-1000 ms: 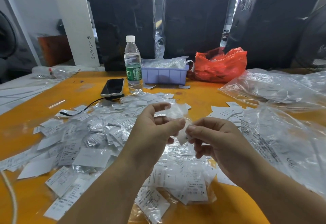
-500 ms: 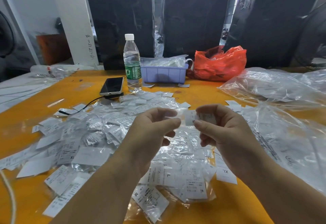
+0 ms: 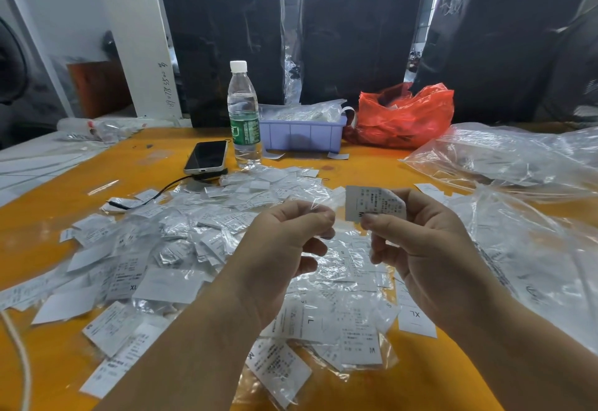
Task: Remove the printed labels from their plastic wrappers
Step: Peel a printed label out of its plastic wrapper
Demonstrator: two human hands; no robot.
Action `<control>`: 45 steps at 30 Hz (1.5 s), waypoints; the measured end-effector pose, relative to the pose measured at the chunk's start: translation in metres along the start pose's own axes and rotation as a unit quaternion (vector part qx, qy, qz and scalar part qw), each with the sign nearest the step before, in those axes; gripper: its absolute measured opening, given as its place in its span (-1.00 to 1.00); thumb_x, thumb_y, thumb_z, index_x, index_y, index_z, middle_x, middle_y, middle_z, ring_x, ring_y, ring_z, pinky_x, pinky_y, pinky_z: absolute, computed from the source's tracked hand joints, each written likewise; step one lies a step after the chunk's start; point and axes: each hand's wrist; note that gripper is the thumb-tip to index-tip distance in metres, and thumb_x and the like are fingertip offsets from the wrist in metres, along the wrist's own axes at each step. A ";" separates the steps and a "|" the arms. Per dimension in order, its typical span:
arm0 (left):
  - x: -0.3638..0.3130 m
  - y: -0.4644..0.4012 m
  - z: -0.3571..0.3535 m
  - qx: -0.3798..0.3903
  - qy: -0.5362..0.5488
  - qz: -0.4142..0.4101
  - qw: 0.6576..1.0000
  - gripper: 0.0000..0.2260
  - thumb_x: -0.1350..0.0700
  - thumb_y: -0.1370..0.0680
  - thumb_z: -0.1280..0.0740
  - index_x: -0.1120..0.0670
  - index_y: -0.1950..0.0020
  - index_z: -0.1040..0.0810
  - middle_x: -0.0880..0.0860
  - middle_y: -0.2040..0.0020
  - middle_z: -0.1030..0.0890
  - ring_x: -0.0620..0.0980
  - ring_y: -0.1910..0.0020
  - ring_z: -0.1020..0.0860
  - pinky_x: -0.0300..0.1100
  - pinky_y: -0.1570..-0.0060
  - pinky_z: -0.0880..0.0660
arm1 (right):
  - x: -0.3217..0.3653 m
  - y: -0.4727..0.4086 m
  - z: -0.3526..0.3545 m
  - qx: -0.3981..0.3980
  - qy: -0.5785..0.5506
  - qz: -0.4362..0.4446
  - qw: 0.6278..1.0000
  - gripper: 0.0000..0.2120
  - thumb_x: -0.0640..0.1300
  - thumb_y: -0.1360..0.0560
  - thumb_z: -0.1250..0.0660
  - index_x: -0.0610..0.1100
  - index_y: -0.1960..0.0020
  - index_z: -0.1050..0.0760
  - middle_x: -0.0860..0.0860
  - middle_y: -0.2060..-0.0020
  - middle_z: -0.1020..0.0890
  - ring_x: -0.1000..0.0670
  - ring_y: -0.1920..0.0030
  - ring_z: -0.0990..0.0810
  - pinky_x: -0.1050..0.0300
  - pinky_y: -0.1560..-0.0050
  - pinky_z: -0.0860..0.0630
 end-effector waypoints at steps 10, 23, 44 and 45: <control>0.000 -0.001 -0.001 0.010 0.031 -0.008 0.999 -0.92 0.19 -0.53 -0.38 0.09 0.15 -0.63 0.00 0.32 -0.60 -0.11 0.39 -0.51 -0.26 0.38 -0.45 | -0.003 0.001 -0.002 0.004 -0.009 -0.028 1.000 -0.76 -0.38 -0.39 -0.41 -0.20 -0.02 -0.57 -0.10 0.24 -0.59 0.05 0.41 -0.49 0.19 0.41 -0.49; 0.002 -0.002 0.001 0.010 0.014 -0.020 1.000 -0.92 0.14 -0.55 -0.37 0.12 0.09 -0.62 0.01 0.27 -0.64 -0.12 0.36 -0.52 -0.27 0.39 -0.48 | 0.004 0.001 0.001 0.049 0.023 -0.023 0.998 -0.67 -0.34 -0.27 -0.47 -0.19 -0.02 -0.55 -0.04 0.33 -0.61 0.03 0.43 -0.47 0.20 0.44 -0.48; 0.002 -0.001 0.001 0.036 -0.046 -0.008 0.998 -0.94 0.12 -0.50 -0.41 0.10 0.08 -0.62 -0.03 0.27 -0.65 -0.17 0.36 -0.53 -0.30 0.35 -0.46 | 0.002 -0.001 0.003 0.084 0.043 -0.043 0.995 -0.67 -0.31 -0.23 -0.39 -0.16 0.01 -0.58 -0.06 0.31 -0.57 0.03 0.42 -0.42 0.18 0.44 -0.44; 0.002 -0.001 0.001 0.039 -0.050 -0.010 0.998 -0.93 0.13 -0.50 -0.42 0.12 0.06 -0.63 -0.04 0.29 -0.64 -0.17 0.36 -0.53 -0.31 0.35 -0.45 | 0.002 -0.001 0.003 0.081 0.040 -0.040 0.995 -0.68 -0.31 -0.23 -0.38 -0.16 0.02 -0.58 -0.05 0.32 -0.56 0.03 0.42 -0.42 0.19 0.44 -0.43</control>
Point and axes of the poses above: each hand's wrist, its own y-axis away from the middle knuckle, its own z-axis out of the back of the hand, x = y × z
